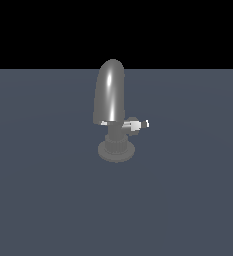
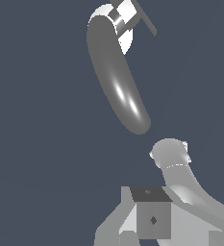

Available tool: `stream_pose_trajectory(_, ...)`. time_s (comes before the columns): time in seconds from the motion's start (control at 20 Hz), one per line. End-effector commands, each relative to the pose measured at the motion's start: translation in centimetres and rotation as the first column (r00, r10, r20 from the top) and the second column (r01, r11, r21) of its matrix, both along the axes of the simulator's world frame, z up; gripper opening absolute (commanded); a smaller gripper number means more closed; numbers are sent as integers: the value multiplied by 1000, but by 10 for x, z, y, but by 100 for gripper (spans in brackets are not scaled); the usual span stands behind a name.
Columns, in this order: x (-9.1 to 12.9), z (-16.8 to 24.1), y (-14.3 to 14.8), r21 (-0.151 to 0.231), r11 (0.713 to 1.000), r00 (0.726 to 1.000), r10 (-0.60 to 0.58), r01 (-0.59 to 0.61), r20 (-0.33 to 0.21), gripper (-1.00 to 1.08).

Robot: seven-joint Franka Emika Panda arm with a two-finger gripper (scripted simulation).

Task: Turn on the faucet by rotating a designated handle.

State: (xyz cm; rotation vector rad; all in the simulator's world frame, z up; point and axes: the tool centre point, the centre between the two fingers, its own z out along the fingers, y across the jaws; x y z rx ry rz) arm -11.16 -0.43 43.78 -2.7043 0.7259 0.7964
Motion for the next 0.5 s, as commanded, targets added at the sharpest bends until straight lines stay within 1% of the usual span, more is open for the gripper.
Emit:
stream_pose_trajectory(0.0, 12, -7, -3, 21, 999, 998, -45, 46, -50, -100)
stream_pose_trajectory(0.25, 35, -25, -10, 56, 988, 979, -132, 142, -154, -100)
stream_pose_trajectory(0.45, 52, -41, -17, 78, 971, 949, -200, 225, -243, -100)
